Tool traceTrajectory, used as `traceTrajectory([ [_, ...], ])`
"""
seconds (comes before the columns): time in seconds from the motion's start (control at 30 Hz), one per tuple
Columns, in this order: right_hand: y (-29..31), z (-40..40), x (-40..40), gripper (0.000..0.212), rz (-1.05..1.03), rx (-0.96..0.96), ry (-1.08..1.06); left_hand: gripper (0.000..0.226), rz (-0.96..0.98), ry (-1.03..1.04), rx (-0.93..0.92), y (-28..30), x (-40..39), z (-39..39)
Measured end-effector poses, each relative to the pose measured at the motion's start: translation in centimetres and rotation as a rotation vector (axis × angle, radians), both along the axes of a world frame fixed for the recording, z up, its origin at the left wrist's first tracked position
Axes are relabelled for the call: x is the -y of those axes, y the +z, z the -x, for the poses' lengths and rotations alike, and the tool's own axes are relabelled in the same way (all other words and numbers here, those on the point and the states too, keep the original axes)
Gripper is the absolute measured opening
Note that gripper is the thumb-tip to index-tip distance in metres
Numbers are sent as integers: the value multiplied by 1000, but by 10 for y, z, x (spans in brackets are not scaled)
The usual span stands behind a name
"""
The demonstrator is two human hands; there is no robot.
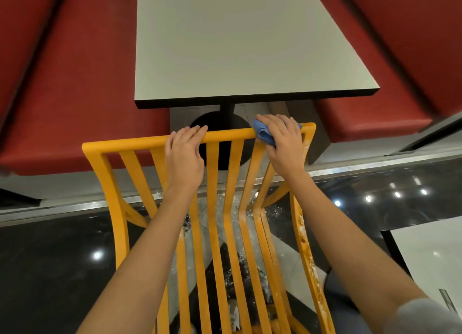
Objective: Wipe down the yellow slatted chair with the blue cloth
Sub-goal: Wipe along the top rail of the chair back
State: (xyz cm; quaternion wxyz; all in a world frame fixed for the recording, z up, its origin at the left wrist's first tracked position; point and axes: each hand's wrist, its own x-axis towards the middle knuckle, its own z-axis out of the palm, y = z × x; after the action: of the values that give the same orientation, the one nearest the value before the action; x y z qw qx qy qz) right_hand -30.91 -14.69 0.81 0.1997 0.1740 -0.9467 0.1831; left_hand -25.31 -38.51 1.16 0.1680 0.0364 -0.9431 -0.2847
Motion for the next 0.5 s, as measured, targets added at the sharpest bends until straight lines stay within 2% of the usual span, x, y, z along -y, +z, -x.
traceTrajectory([
  [0.07, 0, -5, 11, 46, 117, 34, -71, 48, -17, 28, 3, 2, -6, 0],
  [0.13, 3, -11, 33, 45, 146, 52, -49, 49, -39, 60, 12, 5, -10, 0],
  [0.33, 12, -7, 60, 50, -112, 51, 175, 52, 61, 44, 22, 7, -4, 0],
  [0.4, 6, -5, 45, 53, -137, -10, 136, 50, 86, 53, 21, 7, -5, -1],
  [0.5, -3, -9, 30, 52, 4, -59, -39, 47, 79, 79, 27, 7, -9, -3],
])
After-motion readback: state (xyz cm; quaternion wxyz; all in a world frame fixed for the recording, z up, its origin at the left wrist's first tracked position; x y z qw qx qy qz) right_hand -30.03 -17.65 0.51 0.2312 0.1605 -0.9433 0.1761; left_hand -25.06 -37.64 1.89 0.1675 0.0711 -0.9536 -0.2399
